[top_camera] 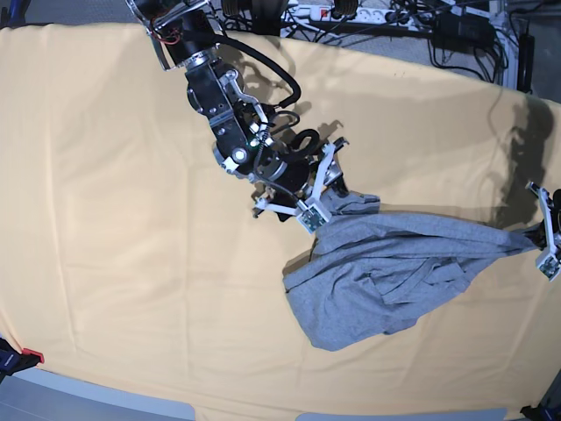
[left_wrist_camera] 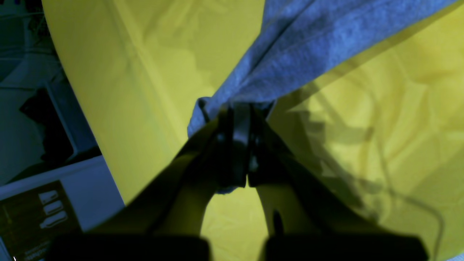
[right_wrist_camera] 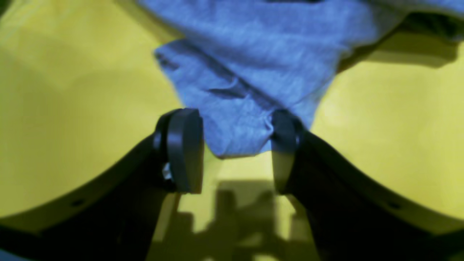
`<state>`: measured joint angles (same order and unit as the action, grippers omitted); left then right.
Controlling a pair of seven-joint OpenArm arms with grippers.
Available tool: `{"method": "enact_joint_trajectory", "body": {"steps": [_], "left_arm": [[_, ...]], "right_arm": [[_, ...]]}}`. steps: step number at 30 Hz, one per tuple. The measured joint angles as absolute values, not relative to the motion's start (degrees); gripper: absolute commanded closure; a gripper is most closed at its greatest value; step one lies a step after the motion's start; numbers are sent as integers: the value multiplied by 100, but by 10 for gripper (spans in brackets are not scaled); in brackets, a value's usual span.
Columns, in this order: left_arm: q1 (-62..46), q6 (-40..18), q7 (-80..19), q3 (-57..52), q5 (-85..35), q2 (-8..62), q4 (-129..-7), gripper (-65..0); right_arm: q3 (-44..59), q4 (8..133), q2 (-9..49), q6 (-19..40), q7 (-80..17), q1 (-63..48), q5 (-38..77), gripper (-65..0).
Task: Layout the t-shirt on the table in an organized manner, then fold the t-shirt properly
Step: 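Reach the right gripper to the shirt and grasp the opposite edge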
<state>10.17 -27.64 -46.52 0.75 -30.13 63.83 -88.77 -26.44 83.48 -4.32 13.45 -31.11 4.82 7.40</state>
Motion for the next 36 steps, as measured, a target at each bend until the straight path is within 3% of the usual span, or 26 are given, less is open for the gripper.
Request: {"method": "enact_joint_trajectory", "body": {"steps": [4,9,13,19,25,30,36], "left_arm": [[1017,-2762,-4657,75,-3065,6386,-8877,0],[1017,-2762,-4676,75,-3127,6386,-8875,0],[1020,-2762,-4646,75,-3183,6383,-8875,0],[1020,-3173,-4646,75,-3688,6396,-8871,0],[1020,-3649,-4665,75,-4169,6394,-8873,0],[1022,-3975,-4713,75,-4912,6392,-8873,0],[1033,-3979,-4735,75,-5677,6392,-9174,0]], "right_arm": [[-2641,8348,-432,1295,-3288,458,829,-313],[-2637,8215,-436,1452,-3385,462,591,0],[-2624,8182,-436,1979,-3347,497,34,0],[-2652,9282,-274,1702,-3881,408,-969,0],[-2613,10947,753,1026,-4316,473,-1487,0],[-2585,10958,1610,1269,-4431,364,-1415,0],[-2563,11061,2672,1094,-4508,408,-1653,0]]}}
